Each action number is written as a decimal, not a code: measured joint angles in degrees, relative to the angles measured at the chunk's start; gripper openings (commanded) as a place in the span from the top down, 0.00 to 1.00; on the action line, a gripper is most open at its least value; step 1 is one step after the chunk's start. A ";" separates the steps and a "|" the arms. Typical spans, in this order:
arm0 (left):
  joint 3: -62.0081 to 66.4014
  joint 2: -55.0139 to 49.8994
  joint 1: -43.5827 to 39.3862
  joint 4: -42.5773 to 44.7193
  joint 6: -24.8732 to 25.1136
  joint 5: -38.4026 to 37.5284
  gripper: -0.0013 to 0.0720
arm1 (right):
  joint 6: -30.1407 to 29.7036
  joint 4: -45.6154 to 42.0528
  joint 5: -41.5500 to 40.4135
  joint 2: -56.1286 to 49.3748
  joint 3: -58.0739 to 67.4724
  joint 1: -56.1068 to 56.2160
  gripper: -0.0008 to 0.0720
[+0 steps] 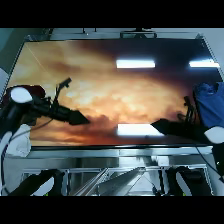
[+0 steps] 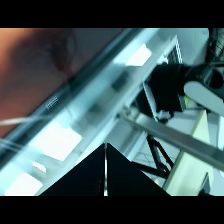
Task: Fold the shirts.
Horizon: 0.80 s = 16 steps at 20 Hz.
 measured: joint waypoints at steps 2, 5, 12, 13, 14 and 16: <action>-7.87 5.84 -0.76 0.07 -0.50 2.62 0.98 | 0.24 0.87 -2.03 3.13 -4.09 2.82 0.97; -15.19 12.39 -1.29 0.04 -1.14 4.79 0.98 | 0.13 1.77 -3.45 5.20 -6.80 4.72 0.97; -19.65 21.79 -1.55 -0.09 -1.31 6.82 0.98 | -0.11 5.84 -4.44 6.27 -8.20 5.68 0.97; -19.78 22.99 -1.55 -0.09 -1.73 7.19 0.98 | -0.11 5.97 -4.46 6.32 -8.24 5.70 0.97; -19.87 24.04 -1.55 -0.09 -1.81 7.61 0.98 | -0.11 6.16 -4.46 6.32 -8.26 5.75 0.97; -20.00 26.03 -1.55 -0.09 -2.43 8.50 0.98 | -0.13 6.38 -4.48 6.34 -8.31 5.75 0.97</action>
